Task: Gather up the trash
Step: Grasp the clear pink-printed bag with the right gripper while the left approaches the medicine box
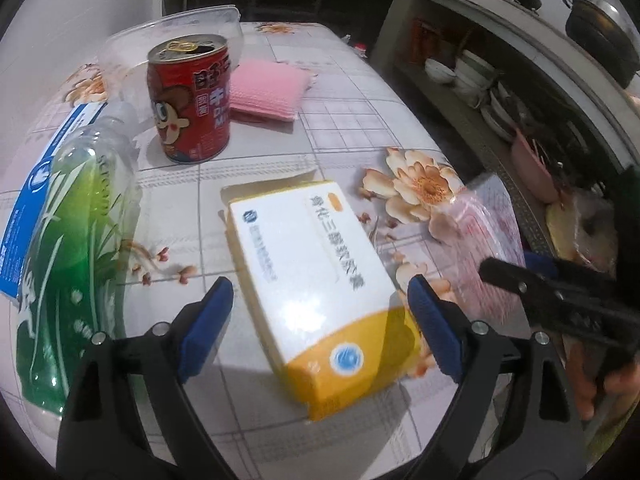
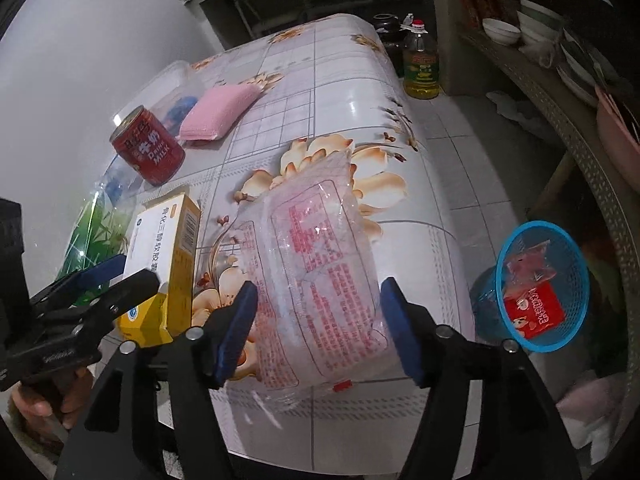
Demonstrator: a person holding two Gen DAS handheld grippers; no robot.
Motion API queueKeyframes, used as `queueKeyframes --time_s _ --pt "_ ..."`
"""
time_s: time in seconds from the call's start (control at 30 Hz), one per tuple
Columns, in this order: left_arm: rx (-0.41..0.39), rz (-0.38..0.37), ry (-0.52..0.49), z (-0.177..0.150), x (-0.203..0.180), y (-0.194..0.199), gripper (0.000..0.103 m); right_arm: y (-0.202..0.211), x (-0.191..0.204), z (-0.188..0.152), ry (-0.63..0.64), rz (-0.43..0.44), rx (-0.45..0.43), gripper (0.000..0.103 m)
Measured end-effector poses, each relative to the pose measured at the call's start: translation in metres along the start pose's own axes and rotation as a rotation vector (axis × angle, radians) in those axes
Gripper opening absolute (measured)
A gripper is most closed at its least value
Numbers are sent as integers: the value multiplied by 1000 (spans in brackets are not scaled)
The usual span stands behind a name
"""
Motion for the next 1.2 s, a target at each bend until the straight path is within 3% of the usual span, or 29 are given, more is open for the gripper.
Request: queueKeyframes --time_s 0.17,0.3,0.57,0.7,0.9,1.2 --pt "22 85 -79 3 -10 -17 85 -1 -4 -4 -12 3 -4 69" --pt "13 109 -111 3 -12 -21 86 -1 -4 -8 22 -19 -2 70" --pt "5 90 -147 -6 -9 -13 83 8 2 -14 84 -42 -5 71" --pt "34 93 -184 -15 -8 -8 84 14 7 -17 118 -45 -23 79" --pt "64 145 -180 -14 -7 -14 85 5 11 -15 136 -78 -14 80" --pt "54 141 -141 -11 -6 -22 81 -6 10 -16 96 -83 -2 80"
Point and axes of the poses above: each gripper's, at about its wrist camera, not at the fingertips, and y roughly against the way its jaws point, x to its left, z to its top, the point moved 5 cm from there along -y, roughly the way its jaws point, and after that the axes turned 5 degrees about x, right-handed, at the moved point
